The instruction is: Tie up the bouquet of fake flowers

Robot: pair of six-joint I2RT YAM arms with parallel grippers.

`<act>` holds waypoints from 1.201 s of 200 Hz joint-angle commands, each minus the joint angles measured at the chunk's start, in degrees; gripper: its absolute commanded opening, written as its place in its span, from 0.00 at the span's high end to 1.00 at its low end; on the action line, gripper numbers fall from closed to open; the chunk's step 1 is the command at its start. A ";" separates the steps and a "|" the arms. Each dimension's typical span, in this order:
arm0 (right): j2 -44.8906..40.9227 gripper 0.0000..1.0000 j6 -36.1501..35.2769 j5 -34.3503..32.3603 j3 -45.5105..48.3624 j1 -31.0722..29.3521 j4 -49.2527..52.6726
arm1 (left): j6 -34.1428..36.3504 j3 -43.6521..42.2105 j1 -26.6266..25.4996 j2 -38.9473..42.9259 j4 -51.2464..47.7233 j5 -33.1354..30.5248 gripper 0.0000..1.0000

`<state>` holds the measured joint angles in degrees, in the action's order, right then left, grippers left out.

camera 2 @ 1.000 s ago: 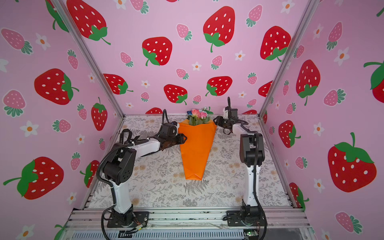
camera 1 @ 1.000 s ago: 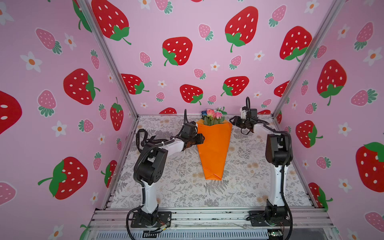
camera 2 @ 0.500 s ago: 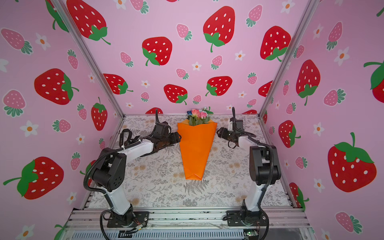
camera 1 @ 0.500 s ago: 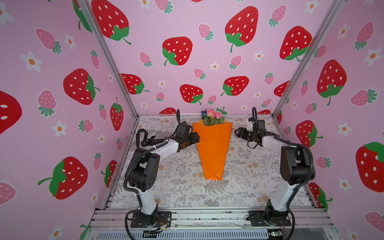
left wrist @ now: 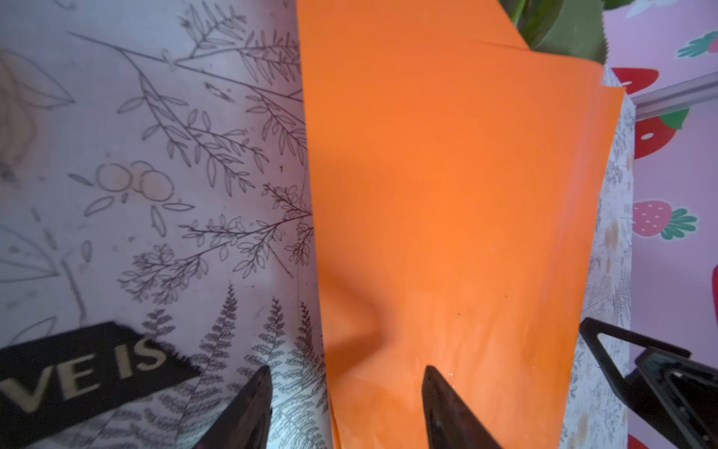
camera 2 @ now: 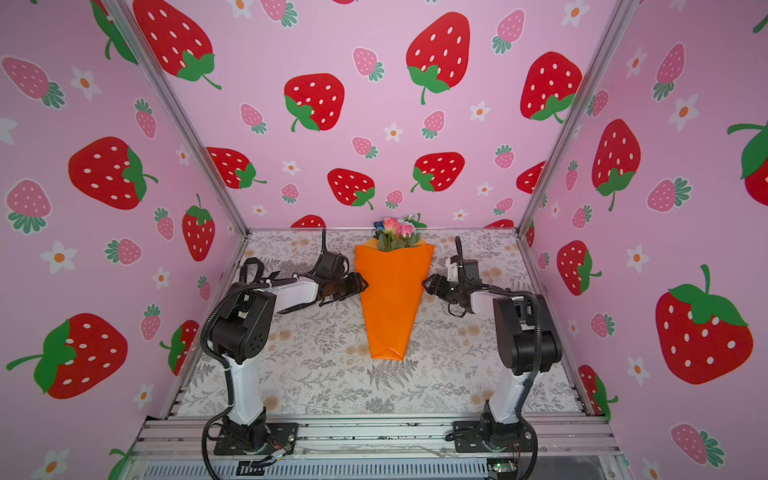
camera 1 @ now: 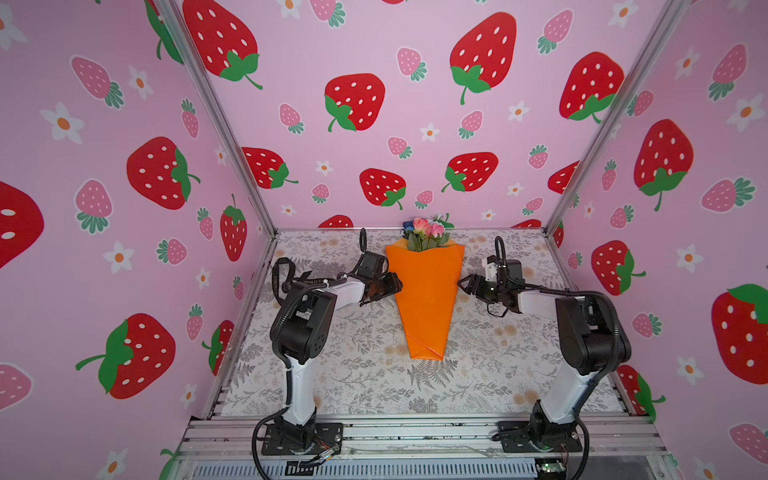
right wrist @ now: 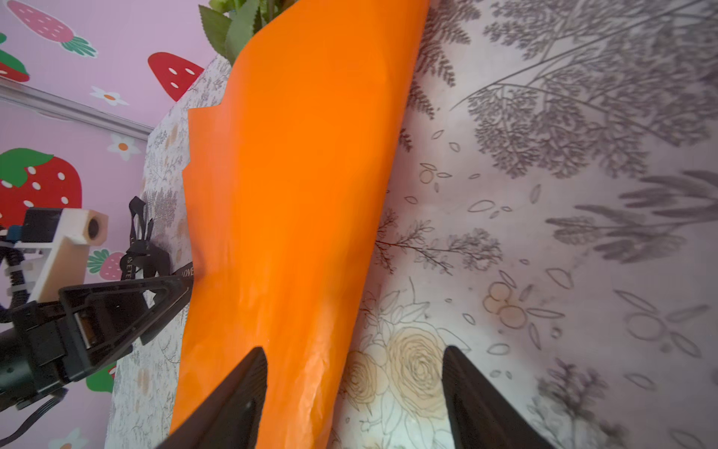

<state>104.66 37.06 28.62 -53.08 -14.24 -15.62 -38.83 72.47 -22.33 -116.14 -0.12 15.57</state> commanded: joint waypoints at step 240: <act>7.90 0.98 0.74 -0.19 -2.73 6.18 -3.08 | -12.27 0.45 -5.45 -7.80 14.53 7.38 1.00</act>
<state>116.64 40.80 31.64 -58.83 -12.43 -21.34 -46.74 72.47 -25.65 -122.10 10.72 23.27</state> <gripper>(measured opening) 0.041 0.043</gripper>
